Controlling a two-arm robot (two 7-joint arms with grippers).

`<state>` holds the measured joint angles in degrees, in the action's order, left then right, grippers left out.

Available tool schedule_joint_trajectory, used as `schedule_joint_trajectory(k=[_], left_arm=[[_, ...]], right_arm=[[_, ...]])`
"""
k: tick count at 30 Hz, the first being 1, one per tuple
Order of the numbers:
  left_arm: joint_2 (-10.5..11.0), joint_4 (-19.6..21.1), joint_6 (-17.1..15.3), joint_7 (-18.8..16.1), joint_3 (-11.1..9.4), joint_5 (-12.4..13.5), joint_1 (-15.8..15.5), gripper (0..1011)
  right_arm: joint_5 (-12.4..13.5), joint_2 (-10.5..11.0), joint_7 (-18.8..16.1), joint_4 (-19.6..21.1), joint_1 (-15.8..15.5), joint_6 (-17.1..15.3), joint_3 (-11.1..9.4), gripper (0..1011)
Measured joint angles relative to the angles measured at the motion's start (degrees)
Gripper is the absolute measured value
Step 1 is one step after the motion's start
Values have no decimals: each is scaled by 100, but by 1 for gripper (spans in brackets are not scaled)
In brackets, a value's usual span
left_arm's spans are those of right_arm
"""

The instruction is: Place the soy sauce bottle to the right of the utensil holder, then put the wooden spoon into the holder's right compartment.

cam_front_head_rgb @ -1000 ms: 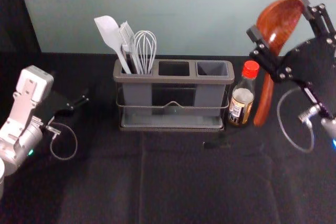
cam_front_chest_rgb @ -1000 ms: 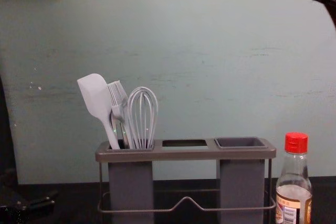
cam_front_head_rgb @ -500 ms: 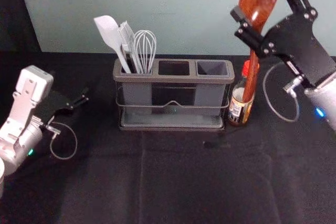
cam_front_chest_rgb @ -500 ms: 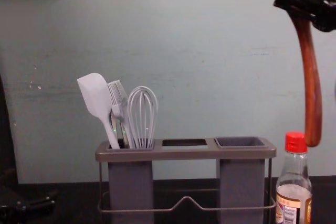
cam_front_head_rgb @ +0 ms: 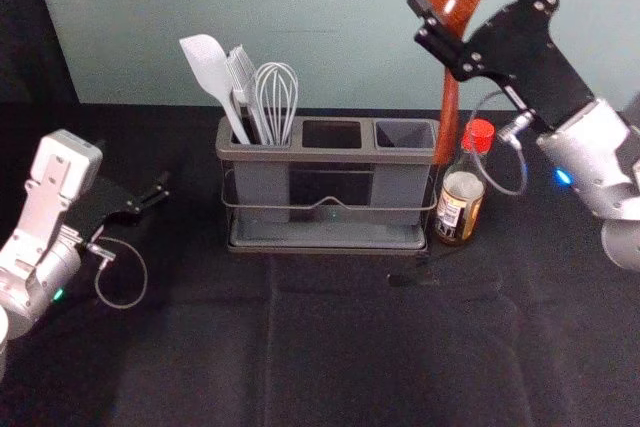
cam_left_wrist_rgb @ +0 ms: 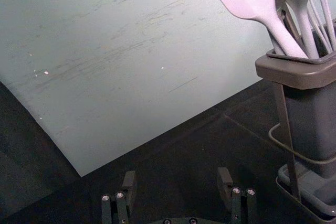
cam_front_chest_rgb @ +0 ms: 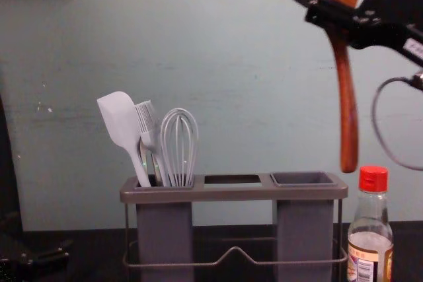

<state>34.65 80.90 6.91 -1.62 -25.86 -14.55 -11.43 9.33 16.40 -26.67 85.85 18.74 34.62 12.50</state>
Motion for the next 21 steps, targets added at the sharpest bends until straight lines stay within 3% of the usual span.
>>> schedule_joint_trajectory(k=[10, 21], left_arm=[[0, 0, 0, 0, 0, 0, 0, 1005], [0, 0, 0, 0, 0, 0, 0, 1005]], right_arm=[[-310, -383, 211, -901, 553, 235, 142, 843], [-716, -729, 516, -1613, 915, 485, 211, 842]])
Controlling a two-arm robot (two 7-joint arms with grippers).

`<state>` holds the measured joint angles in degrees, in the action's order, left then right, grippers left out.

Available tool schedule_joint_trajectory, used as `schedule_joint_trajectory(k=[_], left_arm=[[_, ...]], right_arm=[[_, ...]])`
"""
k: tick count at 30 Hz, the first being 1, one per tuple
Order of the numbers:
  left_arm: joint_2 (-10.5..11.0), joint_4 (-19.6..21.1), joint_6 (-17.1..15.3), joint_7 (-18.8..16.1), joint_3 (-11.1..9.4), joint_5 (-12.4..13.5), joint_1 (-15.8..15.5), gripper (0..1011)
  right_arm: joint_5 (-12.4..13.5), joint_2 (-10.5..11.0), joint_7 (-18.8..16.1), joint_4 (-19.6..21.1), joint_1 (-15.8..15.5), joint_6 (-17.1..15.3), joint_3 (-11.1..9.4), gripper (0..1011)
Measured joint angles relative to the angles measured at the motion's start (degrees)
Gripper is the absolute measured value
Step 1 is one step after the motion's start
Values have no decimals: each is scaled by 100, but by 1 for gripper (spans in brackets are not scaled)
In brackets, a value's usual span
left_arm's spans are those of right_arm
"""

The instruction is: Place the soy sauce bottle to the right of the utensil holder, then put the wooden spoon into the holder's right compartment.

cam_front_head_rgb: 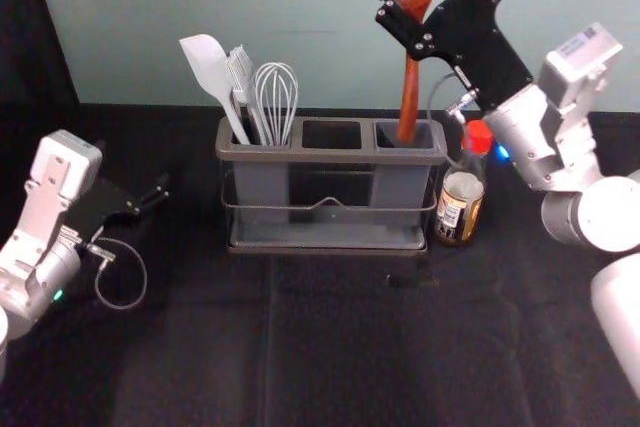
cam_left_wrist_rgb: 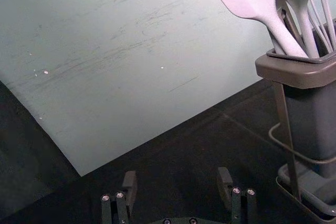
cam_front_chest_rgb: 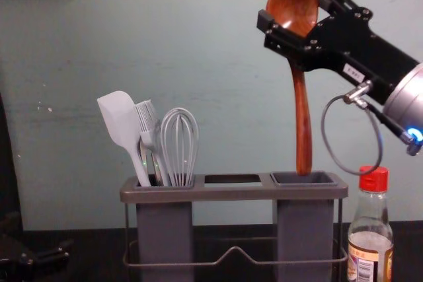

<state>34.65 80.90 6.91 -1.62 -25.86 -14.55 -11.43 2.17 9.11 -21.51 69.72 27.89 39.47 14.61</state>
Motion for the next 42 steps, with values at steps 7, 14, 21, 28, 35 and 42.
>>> schedule_joint_trajectory(k=[7, 14, 21, 28, 35, 42], left_arm=[[0, 0, 0, 0, 0, 0, 0, 1005], [0, 0, 0, 0, 0, 0, 0, 1005], [0, 0, 0, 0, 0, 0, 0, 1005], [0, 0, 0, 0, 0, 0, 0, 1005], [0, 0, 0, 0, 0, 0, 0, 1005], [0, 0, 0, 0, 0, 0, 0, 1005]], right_arm=[[-178, -134, 156, -211, 108, 55, 0, 843], [-266, -190, 222, -375, 161, 106, -17, 842], [-277, -260, 236, -511, 194, 139, -18, 842], [-320, -258, 242, -485, 100, 141, -9, 843], [-332, -204, 246, -362, -70, 121, -21, 842], [-314, -173, 243, -300, -224, 118, -24, 842]])
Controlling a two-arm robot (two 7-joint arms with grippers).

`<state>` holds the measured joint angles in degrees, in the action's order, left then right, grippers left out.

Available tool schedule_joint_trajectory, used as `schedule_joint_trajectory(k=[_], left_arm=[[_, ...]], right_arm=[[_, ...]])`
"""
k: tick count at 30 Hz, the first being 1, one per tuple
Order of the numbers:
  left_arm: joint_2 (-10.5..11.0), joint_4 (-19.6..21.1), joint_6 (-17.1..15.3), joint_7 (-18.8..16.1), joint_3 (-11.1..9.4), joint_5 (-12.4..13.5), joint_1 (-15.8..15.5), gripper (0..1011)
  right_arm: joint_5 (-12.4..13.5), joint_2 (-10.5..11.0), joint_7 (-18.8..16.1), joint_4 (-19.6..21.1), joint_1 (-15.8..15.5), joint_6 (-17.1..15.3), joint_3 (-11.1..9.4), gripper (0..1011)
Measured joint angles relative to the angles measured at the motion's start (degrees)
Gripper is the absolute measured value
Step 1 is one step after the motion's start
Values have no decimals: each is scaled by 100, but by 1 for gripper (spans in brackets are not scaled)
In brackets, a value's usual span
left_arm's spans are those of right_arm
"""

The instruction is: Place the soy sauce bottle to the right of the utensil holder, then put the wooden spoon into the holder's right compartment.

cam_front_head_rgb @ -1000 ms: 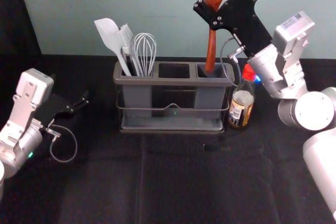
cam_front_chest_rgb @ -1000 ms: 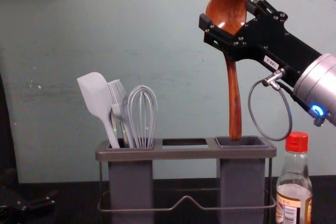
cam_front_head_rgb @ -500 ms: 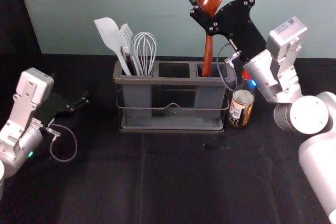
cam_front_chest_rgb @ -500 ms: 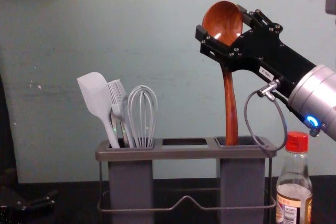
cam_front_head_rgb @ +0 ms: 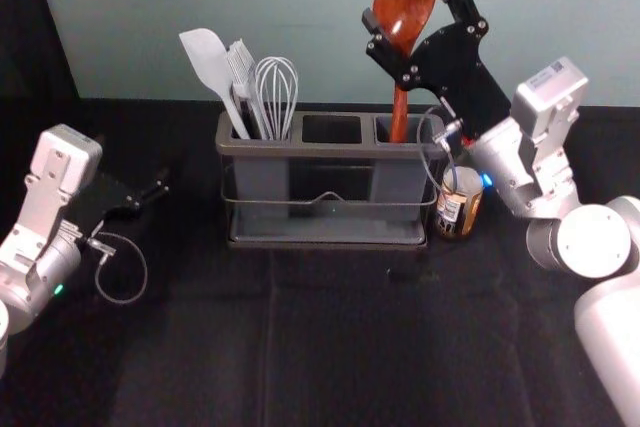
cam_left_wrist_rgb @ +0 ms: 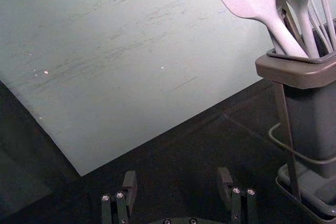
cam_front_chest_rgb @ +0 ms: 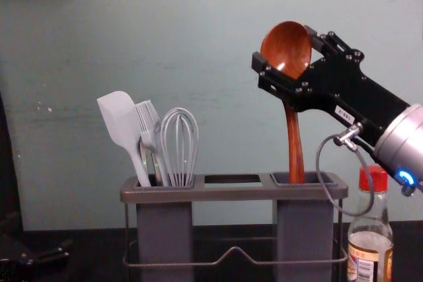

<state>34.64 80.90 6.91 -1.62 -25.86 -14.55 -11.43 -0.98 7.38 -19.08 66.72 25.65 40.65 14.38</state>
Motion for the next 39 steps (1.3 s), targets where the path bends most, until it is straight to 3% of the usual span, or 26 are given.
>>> schedule_joint_trajectory(k=[34, 39], left_arm=[[0, 0, 0, 0, 0, 0, 0, 1005], [0, 0, 0, 0, 0, 0, 0, 1005]], right_arm=[[28, 186, -77, 146, -520, 13, -46, 842], [53, 186, -73, 173, -561, 12, -68, 939]])
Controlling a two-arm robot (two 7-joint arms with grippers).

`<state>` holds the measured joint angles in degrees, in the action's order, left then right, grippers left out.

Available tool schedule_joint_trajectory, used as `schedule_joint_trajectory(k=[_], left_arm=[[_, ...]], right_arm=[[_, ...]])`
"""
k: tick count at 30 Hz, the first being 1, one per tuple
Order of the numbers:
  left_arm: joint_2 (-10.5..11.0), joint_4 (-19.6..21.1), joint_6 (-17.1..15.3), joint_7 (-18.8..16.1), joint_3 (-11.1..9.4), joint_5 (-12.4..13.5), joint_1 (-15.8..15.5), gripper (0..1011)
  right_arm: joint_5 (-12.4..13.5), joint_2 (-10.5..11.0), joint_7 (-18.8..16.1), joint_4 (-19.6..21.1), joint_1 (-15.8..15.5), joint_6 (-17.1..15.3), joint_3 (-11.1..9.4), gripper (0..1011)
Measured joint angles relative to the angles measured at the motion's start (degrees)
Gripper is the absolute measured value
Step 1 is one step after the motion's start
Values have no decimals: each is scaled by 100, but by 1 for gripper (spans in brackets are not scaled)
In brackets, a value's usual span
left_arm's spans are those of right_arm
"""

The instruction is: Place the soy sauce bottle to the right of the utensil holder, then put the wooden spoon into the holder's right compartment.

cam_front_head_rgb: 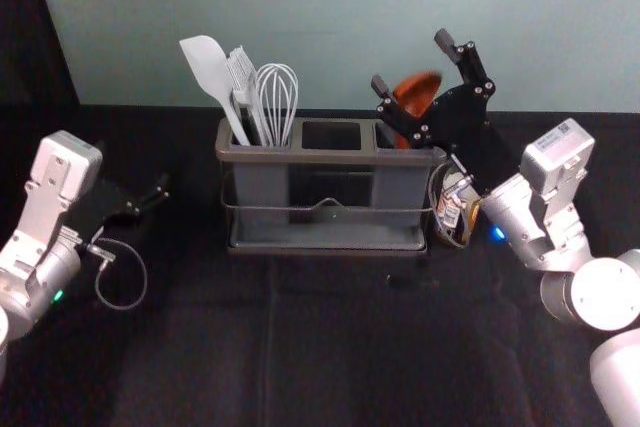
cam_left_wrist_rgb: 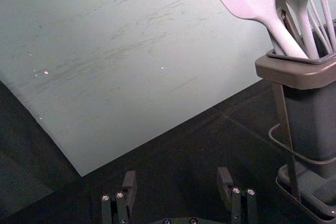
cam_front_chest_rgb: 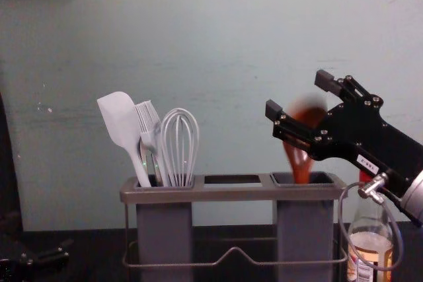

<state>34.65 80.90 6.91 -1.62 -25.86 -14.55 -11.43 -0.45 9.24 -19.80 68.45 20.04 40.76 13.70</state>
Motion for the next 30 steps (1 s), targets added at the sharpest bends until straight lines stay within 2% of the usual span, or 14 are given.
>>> schedule_joint_trajectory(k=[4, 11, 17, 22, 24, 26, 30], left_arm=[[0, 0, 0, 0, 0, 0, 0, 1005], [0, 0, 0, 0, 0, 0, 0, 1005], [0, 0, 0, 0, 0, 0, 0, 1005], [0, 0, 0, 0, 0, 0, 0, 1005], [0, 0, 0, 0, 0, 0, 0, 1005], [0, 0, 0, 0, 0, 0, 0, 1005], [0, 0, 0, 0, 0, 0, 0, 1005]], right_arm=[[46, -5, -2, 50, -12, -15, -24, 1003], [87, -5, 14, 313, -69, -92, -71, 1003], [57, 43, 93, 779, -274, -268, -138, 1003], [-24, 133, 232, 1350, -655, -576, -216, 1003], [-30, 161, 256, 1488, -781, -634, -229, 1003], [1, 233, 274, 1834, -1106, -696, -256, 1002], [70, 300, 285, 2178, -1451, -707, -292, 1003]])
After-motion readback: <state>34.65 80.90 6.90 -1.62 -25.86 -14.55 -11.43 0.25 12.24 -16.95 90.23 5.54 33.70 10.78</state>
